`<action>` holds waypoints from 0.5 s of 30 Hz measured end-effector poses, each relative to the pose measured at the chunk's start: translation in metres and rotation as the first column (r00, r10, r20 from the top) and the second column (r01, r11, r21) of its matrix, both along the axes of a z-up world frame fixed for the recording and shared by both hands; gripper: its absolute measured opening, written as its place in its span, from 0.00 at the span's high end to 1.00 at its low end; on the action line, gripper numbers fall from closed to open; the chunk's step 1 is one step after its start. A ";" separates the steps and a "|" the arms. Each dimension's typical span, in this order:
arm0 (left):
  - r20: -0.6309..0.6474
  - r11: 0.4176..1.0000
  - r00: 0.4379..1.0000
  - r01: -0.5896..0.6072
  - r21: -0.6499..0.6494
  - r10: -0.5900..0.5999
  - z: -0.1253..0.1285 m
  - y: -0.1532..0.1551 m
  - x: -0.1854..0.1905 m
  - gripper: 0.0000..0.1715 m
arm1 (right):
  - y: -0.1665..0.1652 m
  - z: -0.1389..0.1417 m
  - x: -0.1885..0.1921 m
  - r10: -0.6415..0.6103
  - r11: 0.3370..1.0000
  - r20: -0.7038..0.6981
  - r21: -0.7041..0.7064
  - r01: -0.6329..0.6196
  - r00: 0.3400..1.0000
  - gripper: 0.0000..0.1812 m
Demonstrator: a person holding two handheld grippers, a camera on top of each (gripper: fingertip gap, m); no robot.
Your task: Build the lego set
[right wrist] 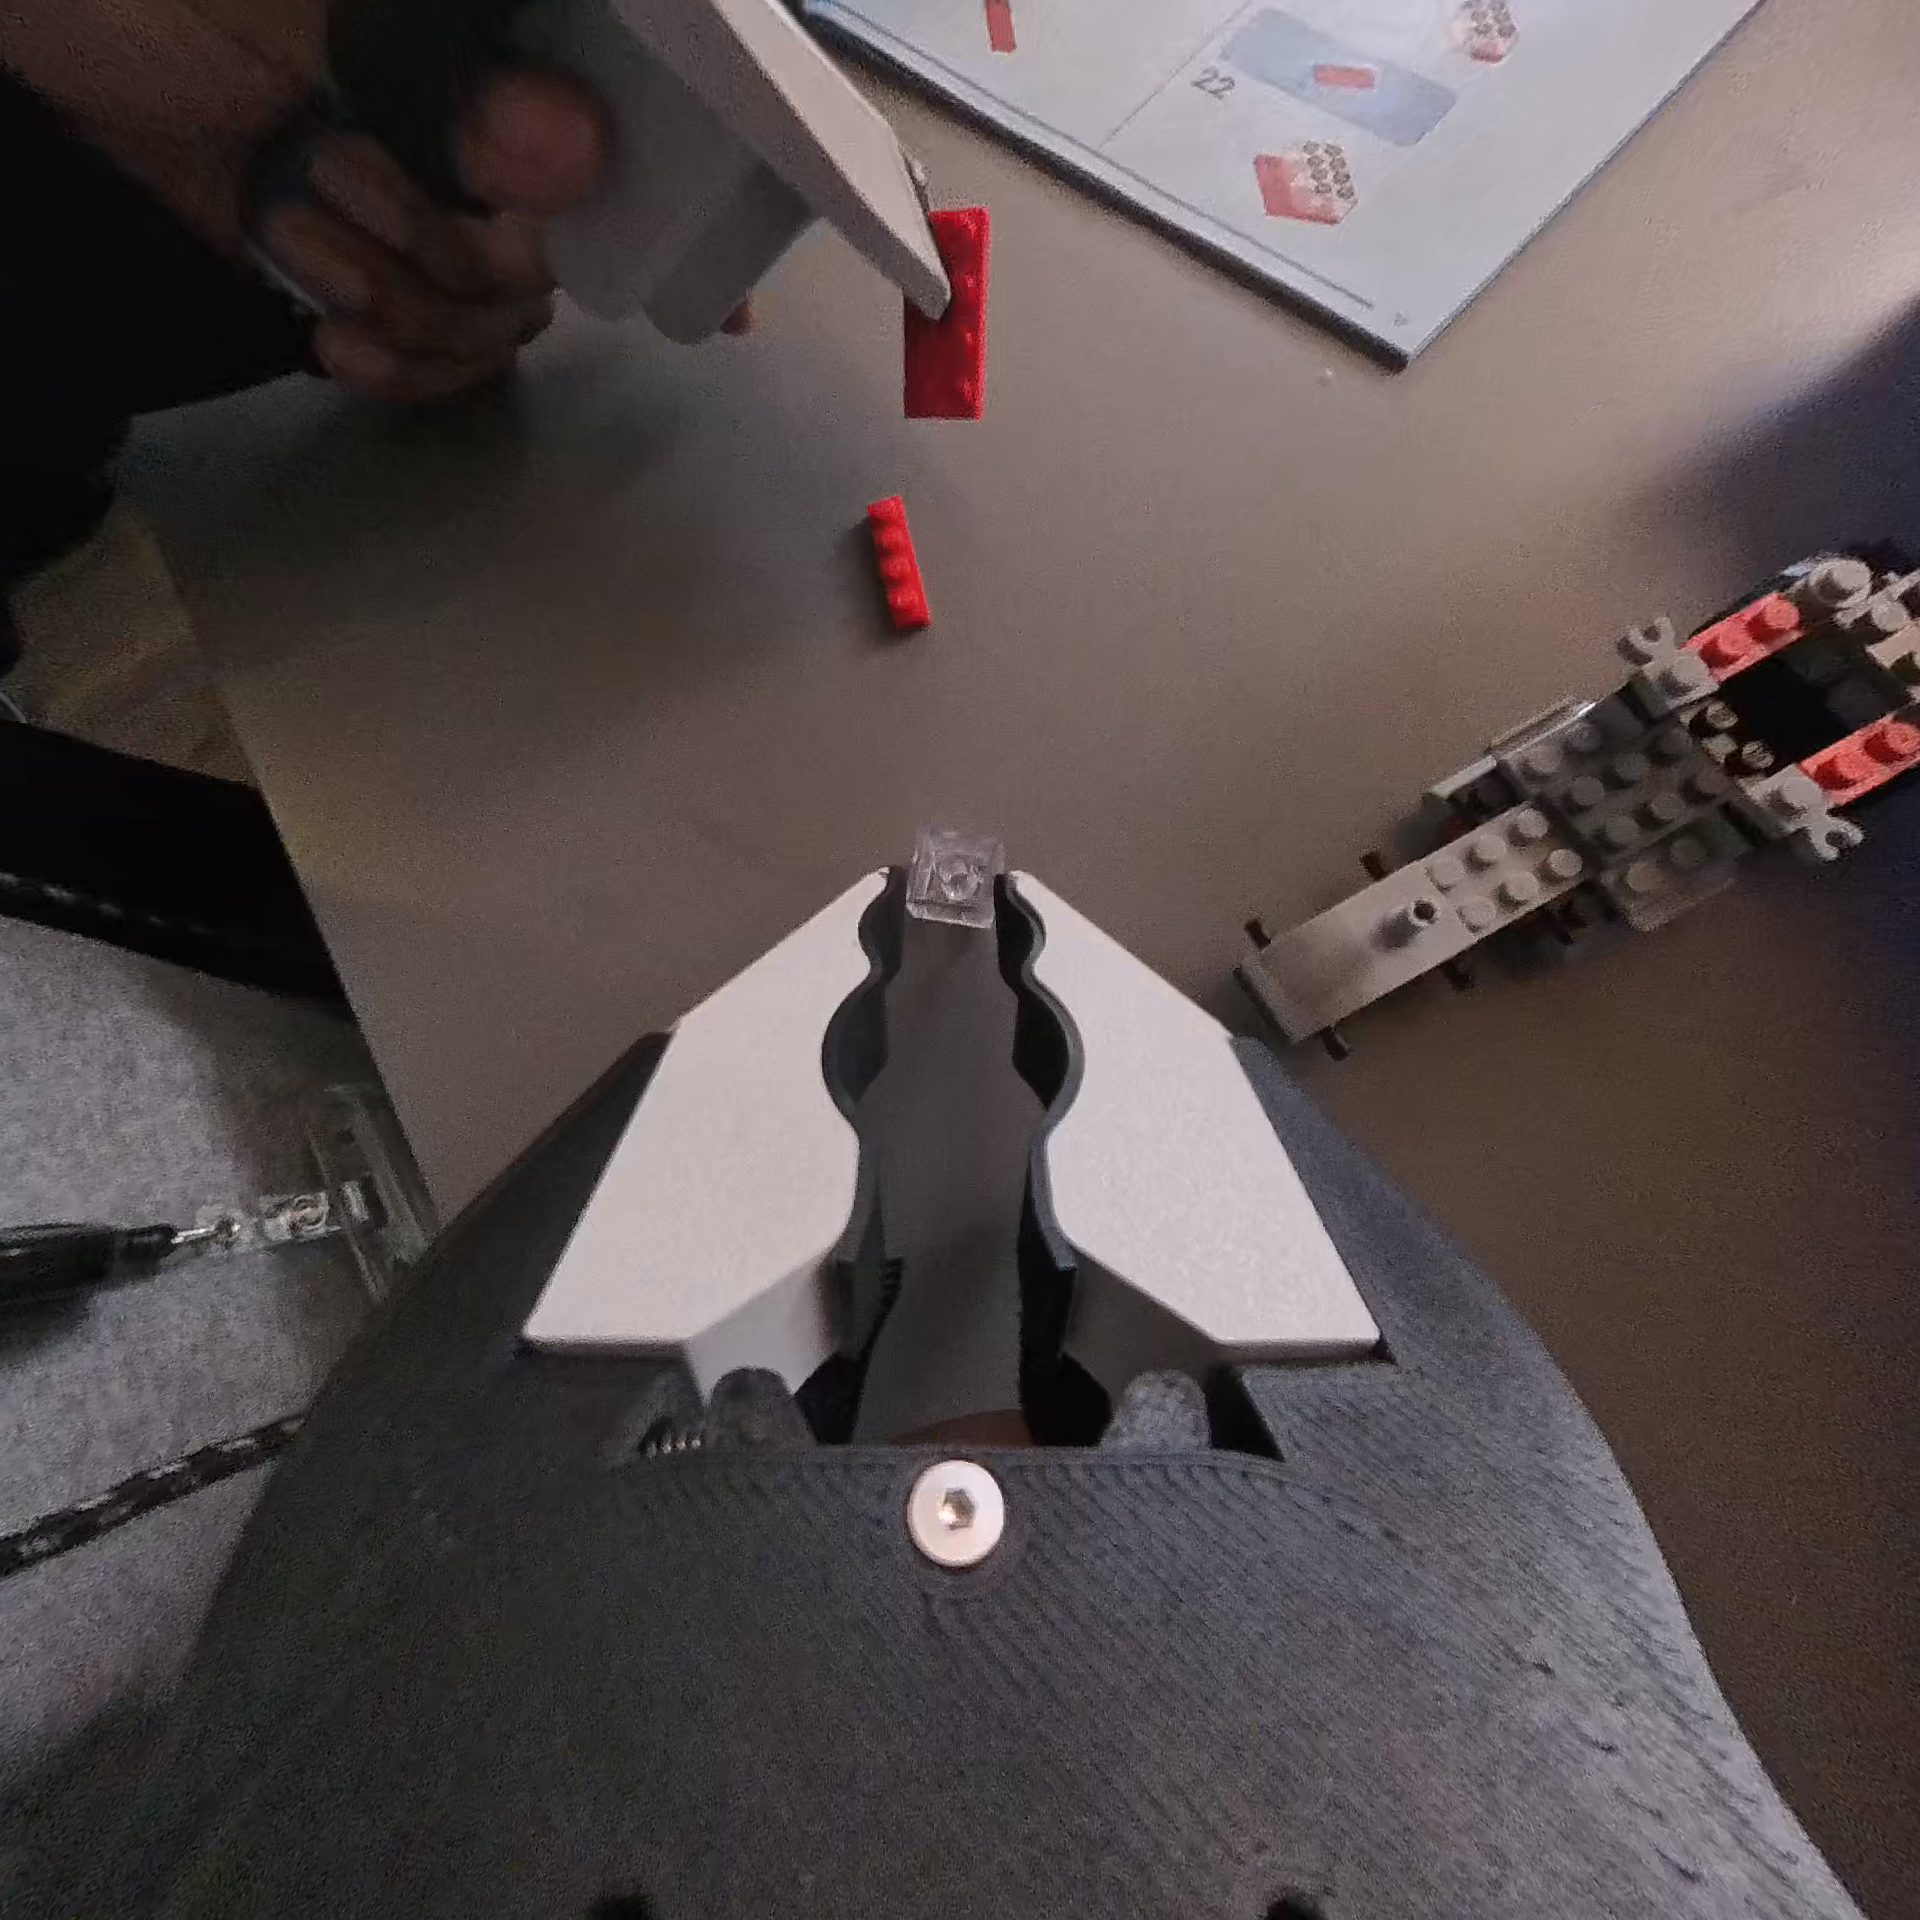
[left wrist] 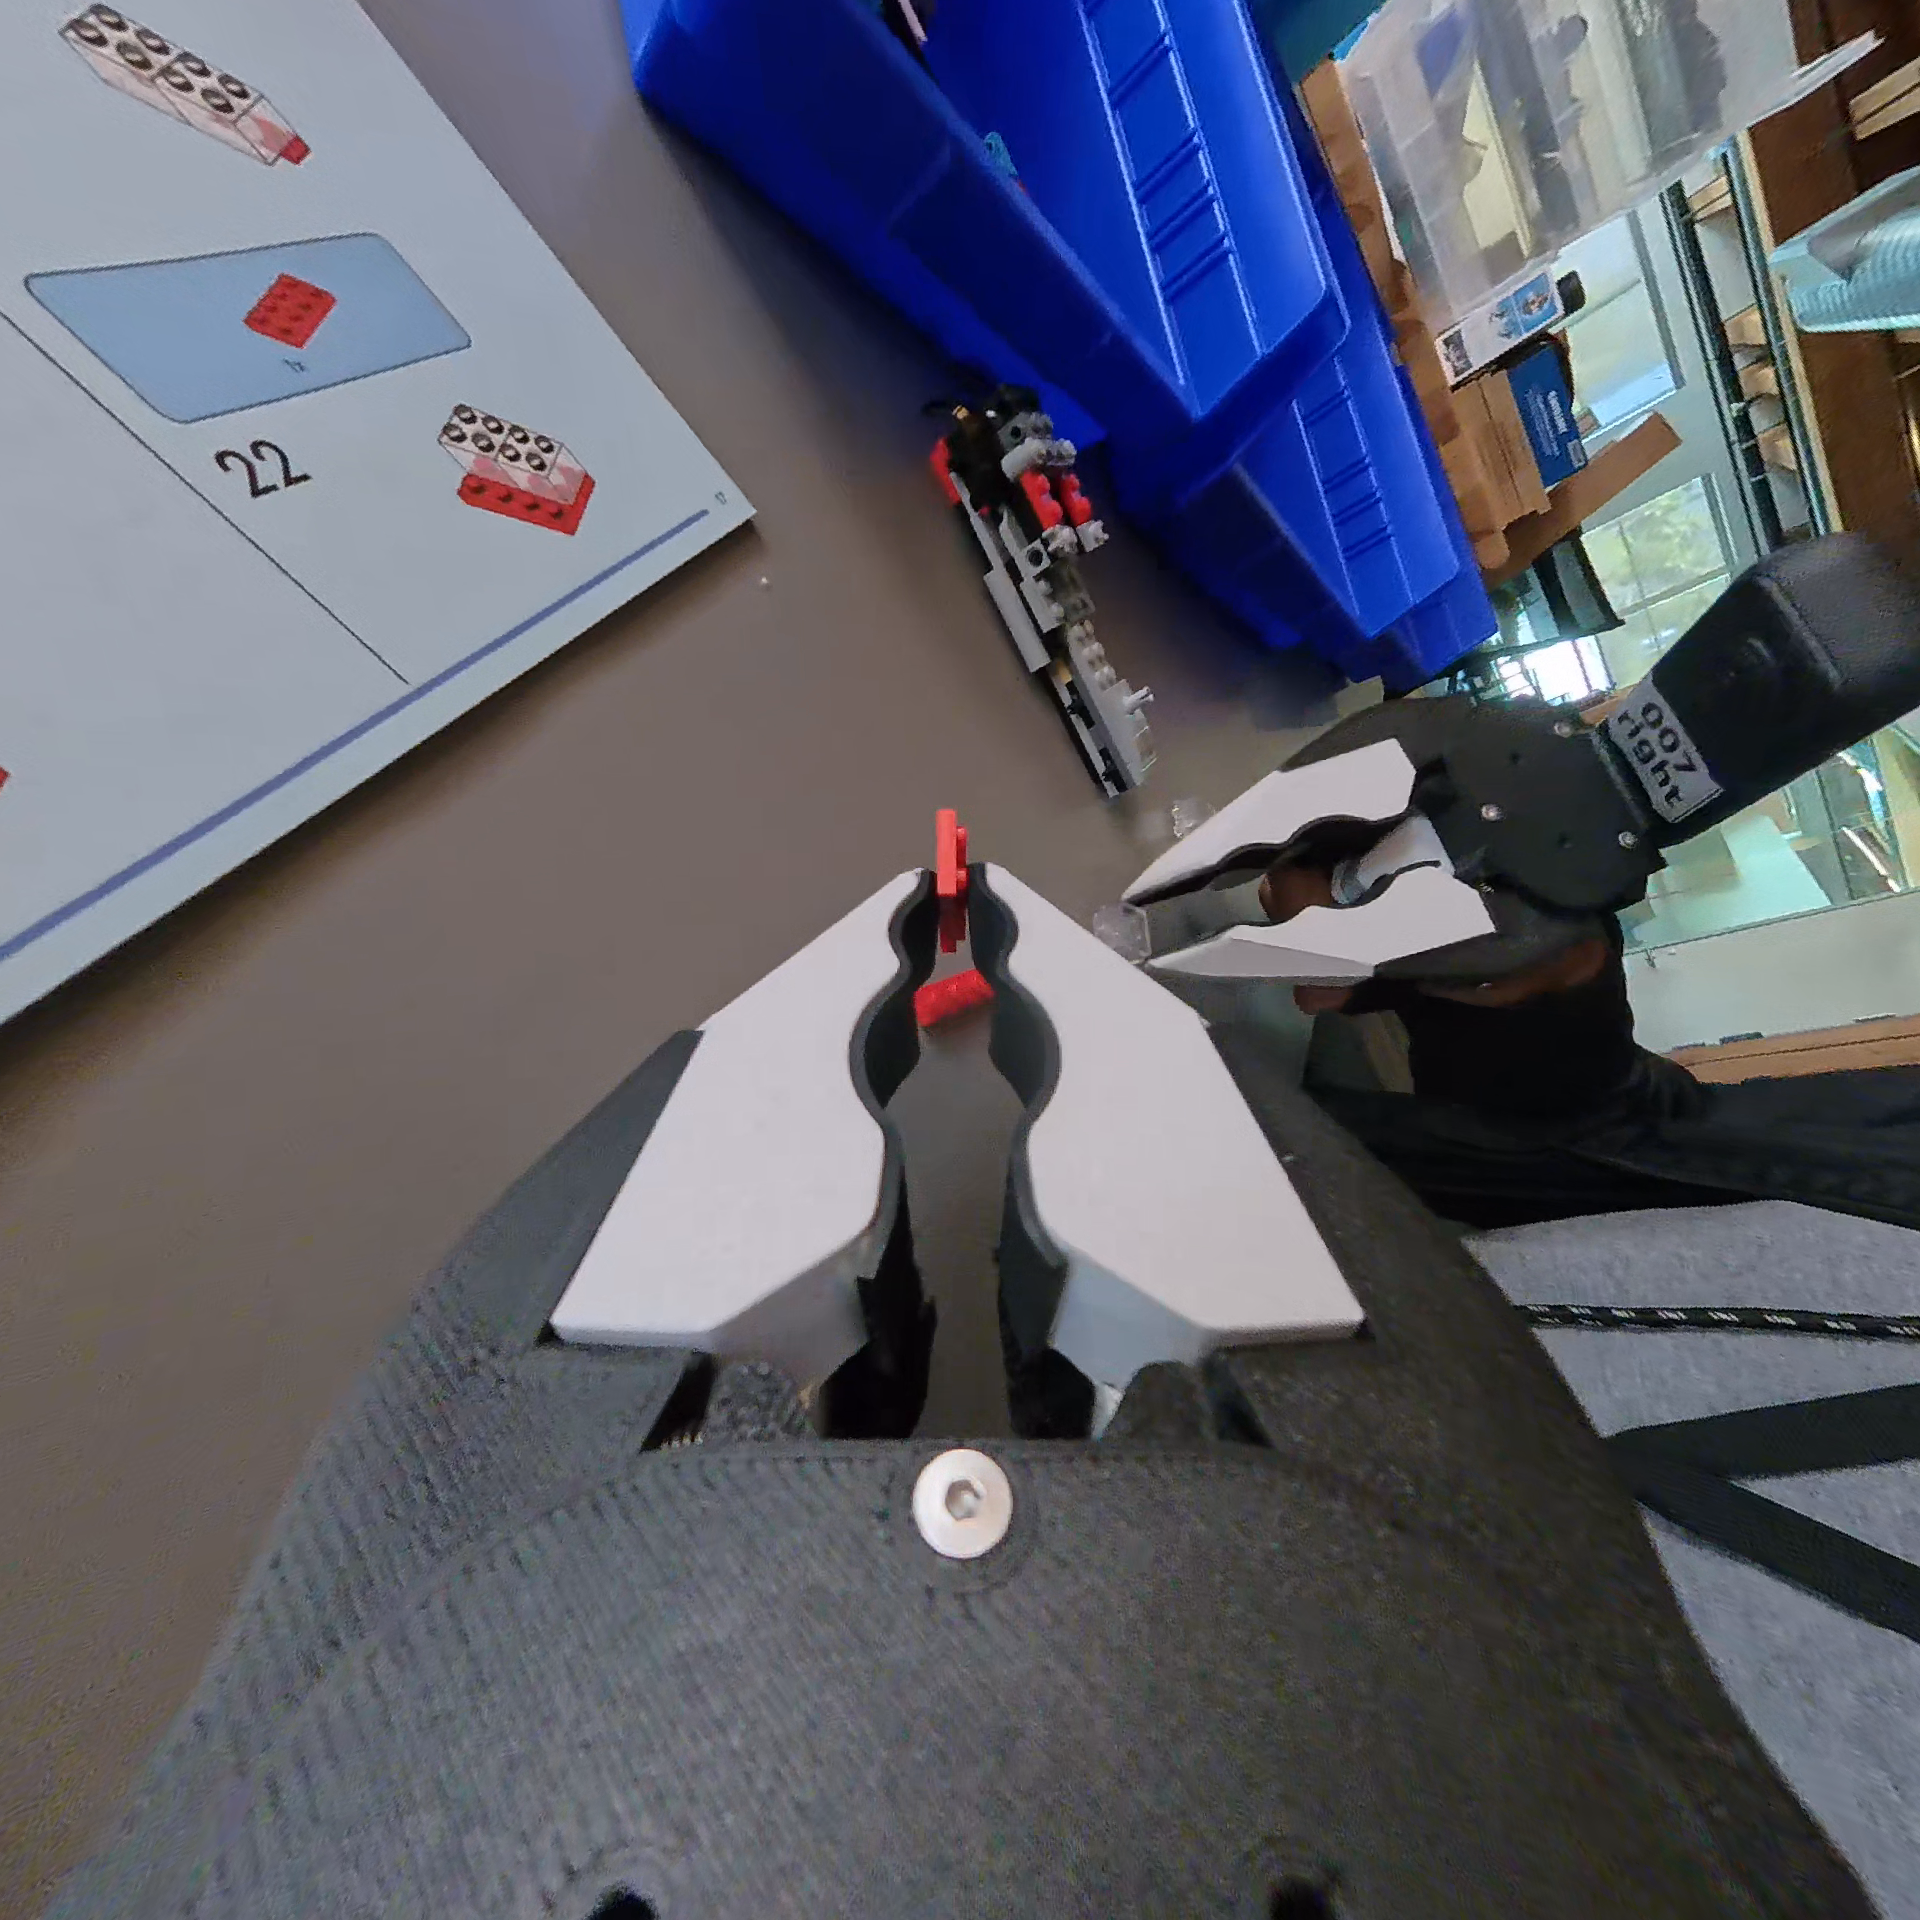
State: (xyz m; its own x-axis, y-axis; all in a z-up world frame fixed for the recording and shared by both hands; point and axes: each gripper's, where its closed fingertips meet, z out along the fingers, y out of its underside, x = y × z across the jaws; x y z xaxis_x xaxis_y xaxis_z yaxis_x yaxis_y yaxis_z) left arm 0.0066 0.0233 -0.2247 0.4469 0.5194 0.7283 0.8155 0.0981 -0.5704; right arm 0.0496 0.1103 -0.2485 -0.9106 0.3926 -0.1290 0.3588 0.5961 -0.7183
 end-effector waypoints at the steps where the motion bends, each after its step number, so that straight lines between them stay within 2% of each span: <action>1: 0.003 1.000 1.000 0.000 0.004 0.000 0.000 0.000 0.000 0.97 | -0.002 0.000 -0.002 -0.006 1.000 -0.006 0.000 0.006 1.000 0.90; 6: 0.026 1.000 1.000 -0.008 -0.011 0.008 -0.004 -0.006 0.003 0.96 | -0.012 0.001 -0.016 -0.047 0.999 -0.018 -0.006 0.046 0.999 0.90; 11: 0.032 0.996 0.999 -0.017 -0.086 0.020 -0.012 -0.016 0.006 0.96 | -0.026 0.001 -0.020 -0.030 0.999 -0.014 -0.015 0.030 0.999 0.90; 15: 0.034 0.991 0.999 -0.008 -0.134 0.012 -0.017 -0.019 0.009 0.91 | -0.035 0.004 -0.022 -0.020 0.999 -0.023 -0.028 0.020 1.000 0.90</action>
